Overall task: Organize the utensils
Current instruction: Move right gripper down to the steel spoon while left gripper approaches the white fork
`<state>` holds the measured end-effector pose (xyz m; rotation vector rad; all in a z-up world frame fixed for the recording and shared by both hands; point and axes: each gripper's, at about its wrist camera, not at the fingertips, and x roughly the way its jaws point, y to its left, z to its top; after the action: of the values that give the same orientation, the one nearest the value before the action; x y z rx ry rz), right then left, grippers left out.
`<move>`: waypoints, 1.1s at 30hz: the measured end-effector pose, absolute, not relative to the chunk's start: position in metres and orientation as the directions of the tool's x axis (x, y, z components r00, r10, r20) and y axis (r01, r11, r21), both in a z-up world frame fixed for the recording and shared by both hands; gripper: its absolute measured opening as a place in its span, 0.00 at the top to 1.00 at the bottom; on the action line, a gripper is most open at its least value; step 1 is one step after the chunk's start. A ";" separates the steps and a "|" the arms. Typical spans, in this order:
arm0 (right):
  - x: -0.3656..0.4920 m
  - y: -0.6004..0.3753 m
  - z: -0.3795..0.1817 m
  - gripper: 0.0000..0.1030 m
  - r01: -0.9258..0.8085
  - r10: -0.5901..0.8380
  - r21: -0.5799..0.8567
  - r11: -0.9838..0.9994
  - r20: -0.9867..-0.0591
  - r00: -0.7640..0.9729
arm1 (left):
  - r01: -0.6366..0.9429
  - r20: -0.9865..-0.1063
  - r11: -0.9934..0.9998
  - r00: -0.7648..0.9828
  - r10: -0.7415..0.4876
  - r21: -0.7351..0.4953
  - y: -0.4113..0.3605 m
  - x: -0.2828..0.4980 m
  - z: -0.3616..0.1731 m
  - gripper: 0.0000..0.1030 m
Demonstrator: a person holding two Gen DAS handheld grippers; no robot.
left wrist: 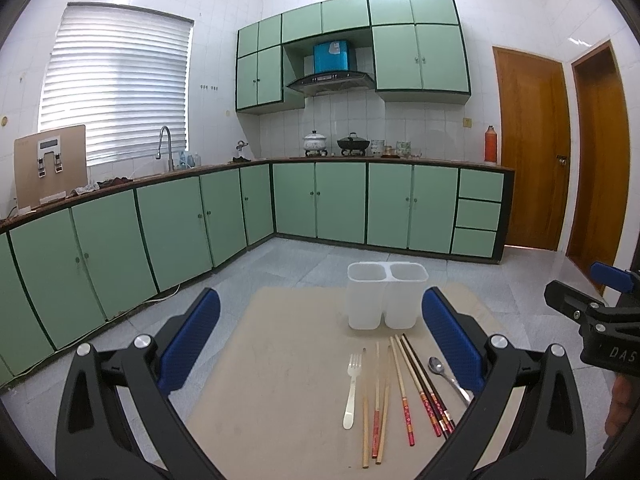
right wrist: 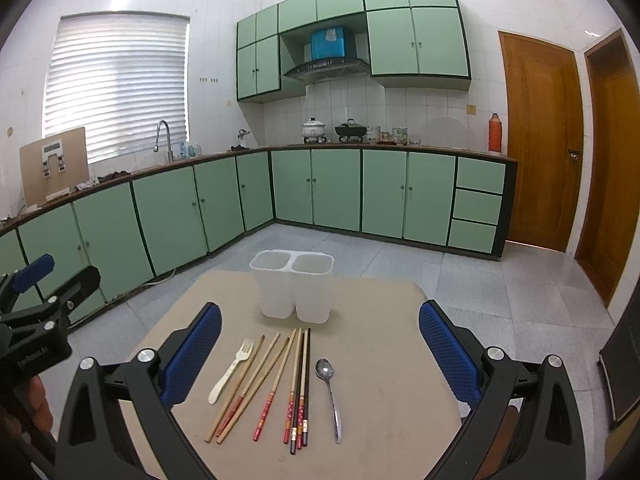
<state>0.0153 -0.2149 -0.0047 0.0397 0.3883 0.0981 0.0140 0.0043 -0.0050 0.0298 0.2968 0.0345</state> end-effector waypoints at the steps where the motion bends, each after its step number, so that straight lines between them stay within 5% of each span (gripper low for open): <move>1: 0.019 -0.215 -0.006 0.06 -0.086 0.100 0.052 0.995 -0.383 0.918 | -0.034 -0.300 0.999 0.953 0.043 0.035 0.006 0.017 -0.007 0.05; 10: 0.065 -0.222 -0.037 0.12 -0.084 0.095 0.044 0.996 -0.486 0.869 | -0.098 -0.400 0.993 0.909 0.119 0.071 0.029 0.059 -0.034 0.05; 21: 0.139 -0.231 -0.100 0.41 -0.124 0.158 0.099 0.987 -0.677 0.719 | -0.053 -0.592 0.991 0.798 0.114 0.121 0.030 0.130 -0.094 0.05; 33: 0.204 -0.213 -0.172 0.48 -0.215 0.202 0.095 0.972 -0.805 0.557 | -0.023 -0.723 0.994 0.684 0.097 0.111 0.021 0.178 -0.154 0.08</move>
<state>0.2043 -0.2129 -0.1721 -0.0146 0.9485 0.2460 0.1783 0.0210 -0.1542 0.0959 0.8158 0.0673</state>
